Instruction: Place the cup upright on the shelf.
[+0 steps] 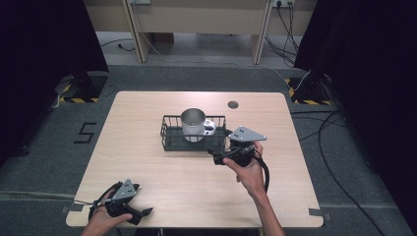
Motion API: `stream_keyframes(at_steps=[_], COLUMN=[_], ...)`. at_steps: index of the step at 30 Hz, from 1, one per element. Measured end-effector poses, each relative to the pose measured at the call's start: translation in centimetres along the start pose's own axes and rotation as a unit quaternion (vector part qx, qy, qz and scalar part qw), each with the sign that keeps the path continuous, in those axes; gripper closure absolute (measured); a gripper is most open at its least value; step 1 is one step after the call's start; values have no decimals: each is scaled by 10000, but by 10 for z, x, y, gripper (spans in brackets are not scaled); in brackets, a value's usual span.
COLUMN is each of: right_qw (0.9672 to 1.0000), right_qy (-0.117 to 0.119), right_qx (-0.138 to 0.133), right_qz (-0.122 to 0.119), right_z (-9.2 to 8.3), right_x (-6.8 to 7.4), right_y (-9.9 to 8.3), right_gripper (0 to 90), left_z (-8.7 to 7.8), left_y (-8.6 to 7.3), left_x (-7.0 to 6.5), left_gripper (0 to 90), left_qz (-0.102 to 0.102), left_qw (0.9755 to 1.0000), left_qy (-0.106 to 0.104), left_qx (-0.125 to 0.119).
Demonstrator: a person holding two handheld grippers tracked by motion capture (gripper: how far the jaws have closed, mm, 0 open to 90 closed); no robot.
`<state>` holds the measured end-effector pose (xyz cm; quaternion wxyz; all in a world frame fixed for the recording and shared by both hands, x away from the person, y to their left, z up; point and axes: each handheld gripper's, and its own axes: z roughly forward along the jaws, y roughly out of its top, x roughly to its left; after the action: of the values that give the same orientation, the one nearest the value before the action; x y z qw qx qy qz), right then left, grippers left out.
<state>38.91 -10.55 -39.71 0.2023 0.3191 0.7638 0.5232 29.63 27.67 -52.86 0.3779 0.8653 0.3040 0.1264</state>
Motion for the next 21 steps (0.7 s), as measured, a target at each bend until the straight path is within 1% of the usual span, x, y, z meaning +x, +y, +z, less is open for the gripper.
stream_keyframes(at_steps=[9,16,21], right_qw=[9999,10000,9998], right_qy=[11,-30,-24], right_qx=[-56,-38,-88], right_qz=[96,79,158], right_z=[-8,-12,-14], right_x=[2,3,4], right_y=[-12,-20,-28], right_gripper=[152,152,153], left_z=[0,0,0], left_y=[0,0,0], left_x=[0,0,0], left_gripper=[0,0,0], left_qz=[-1,2,-3], left_qw=[10000,10000,10000], left_qy=[1,1,3], left_qx=[1,7,4])
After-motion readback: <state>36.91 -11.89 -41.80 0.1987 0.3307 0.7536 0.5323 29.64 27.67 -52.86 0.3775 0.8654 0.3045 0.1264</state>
